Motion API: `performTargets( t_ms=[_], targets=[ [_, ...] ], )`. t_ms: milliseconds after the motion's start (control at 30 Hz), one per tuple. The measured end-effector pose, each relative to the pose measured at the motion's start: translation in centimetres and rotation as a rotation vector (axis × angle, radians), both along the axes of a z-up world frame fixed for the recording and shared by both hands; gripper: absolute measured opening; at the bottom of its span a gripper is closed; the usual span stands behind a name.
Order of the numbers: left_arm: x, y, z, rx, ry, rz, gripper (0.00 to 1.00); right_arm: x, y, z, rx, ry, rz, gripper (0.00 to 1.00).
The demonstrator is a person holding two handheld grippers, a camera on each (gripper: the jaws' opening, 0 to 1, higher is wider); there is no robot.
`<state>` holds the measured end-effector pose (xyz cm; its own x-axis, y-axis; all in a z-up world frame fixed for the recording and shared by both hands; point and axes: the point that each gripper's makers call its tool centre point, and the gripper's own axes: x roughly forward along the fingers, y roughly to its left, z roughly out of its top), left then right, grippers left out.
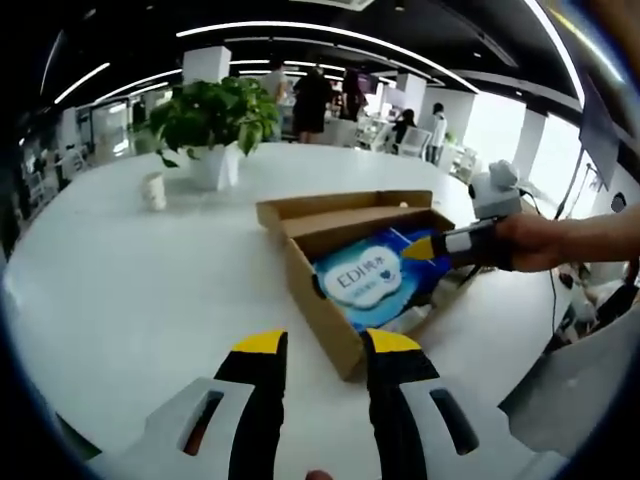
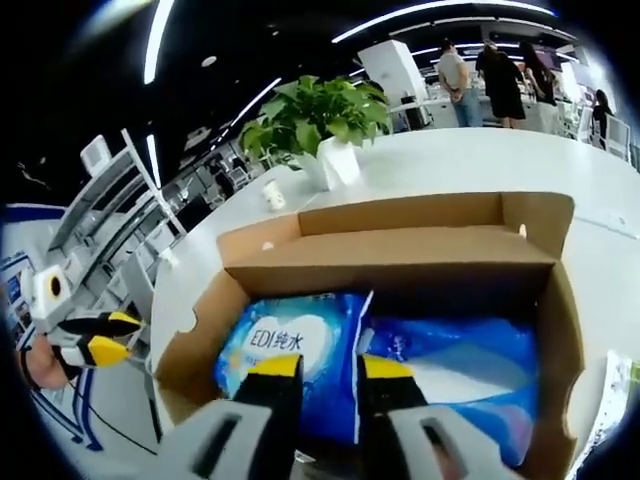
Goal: Operate the shoe box by opening the lid, removing the specified soft item, and placing it in the target area until the item is outside and the box remains undamaged.
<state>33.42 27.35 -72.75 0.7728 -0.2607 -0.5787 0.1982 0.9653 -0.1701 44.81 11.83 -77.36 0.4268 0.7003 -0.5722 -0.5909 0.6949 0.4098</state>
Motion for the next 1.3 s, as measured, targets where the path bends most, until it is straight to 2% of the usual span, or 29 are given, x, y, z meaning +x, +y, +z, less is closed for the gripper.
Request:
performTargets(
  t_ms=[133,200,267,700,833,900,933,1067,1300],
  targets=[
    [0.0,0.0,0.1,0.001,-0.002,-0.002,0.3,0.2,-0.6,-0.1,-0.037,-0.014,-0.006,0.01],
    [0.1,0.0,0.0,0.0,-0.002,-0.004,0.3,0.1,-0.5,0.0,-0.034,-0.007,-0.005,0.0],
    [0.1,-0.1,0.1,0.0,-0.003,-0.006,0.3,-0.1,-0.5,0.1,-0.054,-0.021,0.013,0.0],
    [1.0,-1.2,0.5,-0.005,-0.012,-0.033,0.3,-0.2,-1.2,1.1,-0.053,-0.033,0.015,0.0],
    [1.7,-2.0,0.7,-0.005,-0.018,-0.046,0.3,1.2,-2.6,1.6,-0.056,-0.066,-0.013,0.0],
    [2.1,-2.6,0.8,-0.012,-0.021,-0.055,0.3,1.8,-2.9,1.4,-0.044,-0.055,-0.017,0.0],
    [2.2,-2.8,0.8,-0.014,-0.022,-0.059,0.3,1.8,-2.8,1.1,-0.02,-0.017,-0.007,0.0],
    [2.4,-3.8,0.8,-0.02,-0.024,-0.077,0.3,2.1,-2.5,1.0,0.008,-0.016,-0.004,0.0],
    [2.1,-4.0,0.7,-0.018,-0.017,-0.089,0.3,1.3,-1.3,0.0,0.015,0.026,0.004,0.14]
  ],
)
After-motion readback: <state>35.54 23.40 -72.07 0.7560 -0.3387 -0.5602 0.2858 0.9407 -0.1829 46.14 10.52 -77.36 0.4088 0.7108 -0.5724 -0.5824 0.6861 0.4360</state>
